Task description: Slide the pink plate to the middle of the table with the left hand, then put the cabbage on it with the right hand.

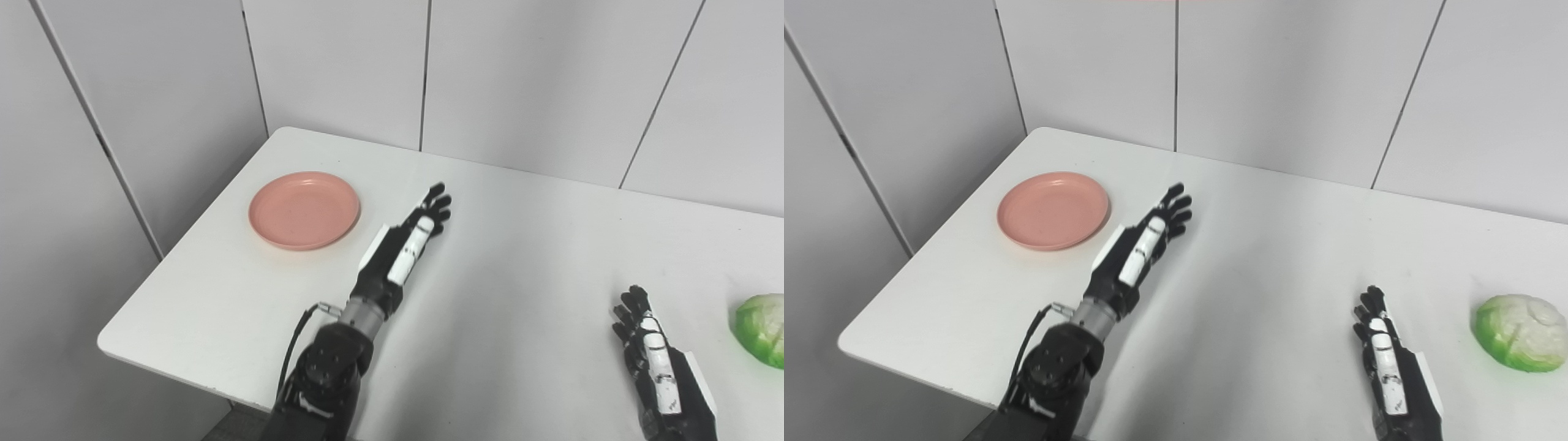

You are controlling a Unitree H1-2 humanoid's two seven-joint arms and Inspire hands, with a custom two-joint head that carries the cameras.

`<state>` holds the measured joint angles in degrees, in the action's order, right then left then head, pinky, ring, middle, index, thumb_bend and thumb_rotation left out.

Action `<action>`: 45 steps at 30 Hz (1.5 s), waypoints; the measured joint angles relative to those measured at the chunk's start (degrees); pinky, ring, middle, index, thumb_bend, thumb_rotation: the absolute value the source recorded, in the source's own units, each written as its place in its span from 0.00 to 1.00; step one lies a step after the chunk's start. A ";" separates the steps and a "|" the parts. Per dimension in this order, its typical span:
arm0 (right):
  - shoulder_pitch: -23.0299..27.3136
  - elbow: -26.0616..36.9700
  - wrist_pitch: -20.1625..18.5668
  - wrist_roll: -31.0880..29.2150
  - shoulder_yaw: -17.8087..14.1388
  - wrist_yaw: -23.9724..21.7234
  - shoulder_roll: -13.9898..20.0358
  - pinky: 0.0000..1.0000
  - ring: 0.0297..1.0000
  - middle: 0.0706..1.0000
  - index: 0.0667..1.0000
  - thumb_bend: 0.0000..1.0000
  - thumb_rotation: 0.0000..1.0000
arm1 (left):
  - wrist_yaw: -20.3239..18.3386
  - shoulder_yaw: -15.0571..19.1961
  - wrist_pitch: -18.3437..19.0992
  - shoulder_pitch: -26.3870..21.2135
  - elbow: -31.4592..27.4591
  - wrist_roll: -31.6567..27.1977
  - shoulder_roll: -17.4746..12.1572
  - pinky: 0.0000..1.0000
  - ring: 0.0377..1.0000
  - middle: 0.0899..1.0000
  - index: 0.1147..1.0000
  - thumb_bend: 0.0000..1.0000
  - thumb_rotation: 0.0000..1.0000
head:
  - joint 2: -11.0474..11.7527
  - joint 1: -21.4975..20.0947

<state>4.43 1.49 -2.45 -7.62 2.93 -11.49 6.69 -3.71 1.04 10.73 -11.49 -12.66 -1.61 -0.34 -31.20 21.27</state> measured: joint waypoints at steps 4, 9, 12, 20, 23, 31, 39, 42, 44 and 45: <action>0.00 -0.01 0.01 -0.10 -0.04 -0.09 0.04 1.00 1.00 1.00 1.00 0.09 1.00 | 0.79 3.32 1.84 -4.34 -1.35 -1.08 -1.85 0.94 0.90 0.90 0.88 0.51 1.00 | 0.17 0.35; -0.04 0.02 0.00 -0.25 -0.15 -0.14 0.07 1.00 1.00 1.00 1.00 0.09 1.00 | 2.31 6.90 3.59 -7.98 -0.83 -1.01 -4.88 0.91 0.90 0.88 0.87 0.47 1.00 | 0.44 0.88; -0.17 0.19 -0.01 -0.71 -0.31 -0.25 0.16 1.00 1.00 1.00 1.00 0.09 1.00 | 2.86 8.45 4.14 -10.08 0.19 -1.08 -7.05 0.90 0.90 0.89 0.87 0.45 1.00 | 0.44 0.97; -0.38 0.73 -0.37 -1.20 -0.41 -0.47 0.44 1.00 1.00 1.00 1.00 0.07 1.00 | 3.70 15.04 3.16 -14.26 10.73 -4.35 -12.43 0.89 0.89 0.88 0.86 0.45 1.00 | 0.09 1.32; -0.40 0.79 -0.48 -1.26 -0.45 -0.46 0.44 1.00 1.00 1.00 1.00 0.07 1.00 | 4.31 16.83 2.19 -14.65 13.73 -4.92 -13.87 0.89 0.89 0.88 0.86 0.45 1.00 | -0.09 1.49; -0.46 1.04 -1.01 -1.35 -0.57 -0.45 0.51 1.00 1.00 1.00 1.00 0.07 1.00 | 5.11 21.21 1.41 -16.04 17.73 -7.51 -17.65 0.89 0.90 0.88 0.86 0.42 1.00 | -0.09 1.76; -0.47 1.29 -1.47 -1.32 -0.66 -0.34 0.70 1.00 1.00 1.00 1.00 0.07 1.00 | 5.85 25.20 1.41 -15.92 20.73 -10.98 -19.30 0.91 0.91 0.90 0.87 0.41 1.00 | -0.35 2.29; -0.47 1.31 -1.48 -1.30 -0.64 -0.35 0.75 1.00 1.00 1.00 1.00 0.07 1.00 | 5.87 25.67 1.34 -15.64 21.85 -11.07 -19.85 0.92 0.93 0.91 0.89 0.41 1.00 | -0.44 2.37; -0.47 1.34 -1.48 -1.17 -0.61 -0.35 0.77 1.00 1.00 1.00 1.00 0.08 1.00 | 5.86 25.85 1.27 -15.52 22.89 -11.32 -20.34 0.93 0.94 0.92 0.90 0.41 1.00 | -0.53 2.46; -0.47 1.37 -1.48 -1.06 -0.60 -0.36 0.77 1.00 1.00 1.00 1.00 0.08 1.00 | 5.85 26.00 1.27 -15.49 23.43 -11.64 -20.66 0.93 0.94 0.92 0.90 0.41 1.00 | -0.53 2.46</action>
<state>3.96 2.87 -3.93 -8.67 2.33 -11.84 7.46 2.15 27.04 12.00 -26.98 10.78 -13.25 -21.00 -31.73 23.73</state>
